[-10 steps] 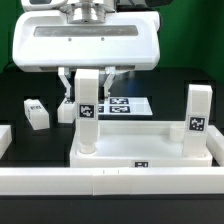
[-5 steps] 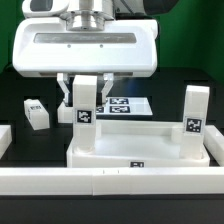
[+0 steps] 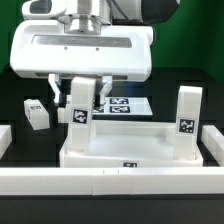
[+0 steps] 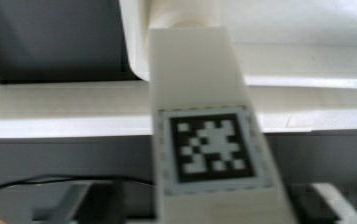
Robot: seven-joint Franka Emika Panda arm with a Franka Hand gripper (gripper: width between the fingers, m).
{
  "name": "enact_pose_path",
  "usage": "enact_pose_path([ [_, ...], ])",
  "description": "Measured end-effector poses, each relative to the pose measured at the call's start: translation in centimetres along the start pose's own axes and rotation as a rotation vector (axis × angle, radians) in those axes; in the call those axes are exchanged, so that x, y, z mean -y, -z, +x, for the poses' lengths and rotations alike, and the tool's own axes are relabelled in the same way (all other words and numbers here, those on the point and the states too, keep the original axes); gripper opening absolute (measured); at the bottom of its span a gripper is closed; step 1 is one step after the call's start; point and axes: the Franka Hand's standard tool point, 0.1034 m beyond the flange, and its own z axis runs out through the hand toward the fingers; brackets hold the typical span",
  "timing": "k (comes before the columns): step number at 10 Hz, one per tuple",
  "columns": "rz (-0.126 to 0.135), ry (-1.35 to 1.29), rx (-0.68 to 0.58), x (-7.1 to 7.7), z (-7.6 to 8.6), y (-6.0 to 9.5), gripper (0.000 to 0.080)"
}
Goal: Assemble desk
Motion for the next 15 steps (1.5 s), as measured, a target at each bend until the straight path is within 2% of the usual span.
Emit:
enact_pose_path([
  [1, 0.001, -0.001, 0.003, 0.0, 0.0, 0.0, 0.0474],
  [2, 0.020, -0.005, 0.032, 0.5, 0.2, 0.2, 0.0614],
  [3, 0.030, -0.002, 0.041, 0.7, 0.9, 0.9, 0.0639],
  [7, 0.055, 0.006, 0.059, 1.1, 3.0, 3.5, 0.0649],
  [9, 0.069, 0.007, 0.071, 1.3, 3.9, 3.8, 0.0649],
  [11, 0.069, 0.006, 0.075, 1.3, 3.8, 3.6, 0.0649],
  [13, 0.090, 0.008, 0.122, 1.6, 3.3, 3.4, 0.0649],
  [15, 0.147, 0.006, 0.247, 2.1, 3.2, 3.3, 0.0649],
])
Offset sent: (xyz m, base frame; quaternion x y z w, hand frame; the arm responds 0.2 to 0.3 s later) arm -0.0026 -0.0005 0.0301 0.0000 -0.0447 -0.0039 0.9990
